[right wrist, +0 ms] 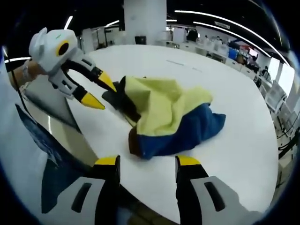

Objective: Fold the garment on the visible template until the final outline fits inside the template.

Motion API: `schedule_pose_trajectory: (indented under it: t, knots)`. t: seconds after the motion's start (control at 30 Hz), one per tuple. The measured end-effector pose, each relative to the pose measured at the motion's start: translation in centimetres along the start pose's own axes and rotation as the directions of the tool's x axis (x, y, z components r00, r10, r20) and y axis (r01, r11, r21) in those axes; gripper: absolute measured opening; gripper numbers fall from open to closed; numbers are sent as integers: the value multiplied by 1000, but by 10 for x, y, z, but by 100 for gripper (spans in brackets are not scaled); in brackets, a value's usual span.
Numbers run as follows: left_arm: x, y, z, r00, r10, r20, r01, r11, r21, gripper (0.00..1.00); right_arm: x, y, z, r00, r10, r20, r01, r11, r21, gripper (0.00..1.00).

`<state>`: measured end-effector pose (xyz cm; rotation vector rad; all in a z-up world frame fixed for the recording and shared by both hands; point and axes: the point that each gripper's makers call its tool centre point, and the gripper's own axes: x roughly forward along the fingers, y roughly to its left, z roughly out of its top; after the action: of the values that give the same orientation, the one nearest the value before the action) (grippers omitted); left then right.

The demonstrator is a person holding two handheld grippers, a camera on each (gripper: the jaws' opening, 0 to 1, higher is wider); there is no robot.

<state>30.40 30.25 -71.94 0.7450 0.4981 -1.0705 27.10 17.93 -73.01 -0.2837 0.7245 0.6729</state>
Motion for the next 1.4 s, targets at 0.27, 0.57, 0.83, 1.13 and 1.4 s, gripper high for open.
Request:
schedule_pose_trajectory:
  t: [0.27,0.57,0.83,1.13,1.4]
  knots:
    - [13,-2,-5,998,-52,-45,53,998,26,21,0,0,-3,1000,-1,-5,1,1000,8,47]
    - [18,7,-14,994,-53,-97,61,994,87,20,0,-2,-4,1000,-5,-10,5,1000,16,46]
    - [20,12,-18,992,-54,-113,66,993,103,19,2,-2,-3,1000,0,-13,0,1000,18,45]
    - [22,22,-20,991,-41,-127,58,990,132,15,3,-4,-1,1000,0,-11,0,1000,19,45]
    - [24,23,-26,988,-39,-150,65,983,172,14,3,-2,-1,1000,4,-14,-4,1000,17,44]
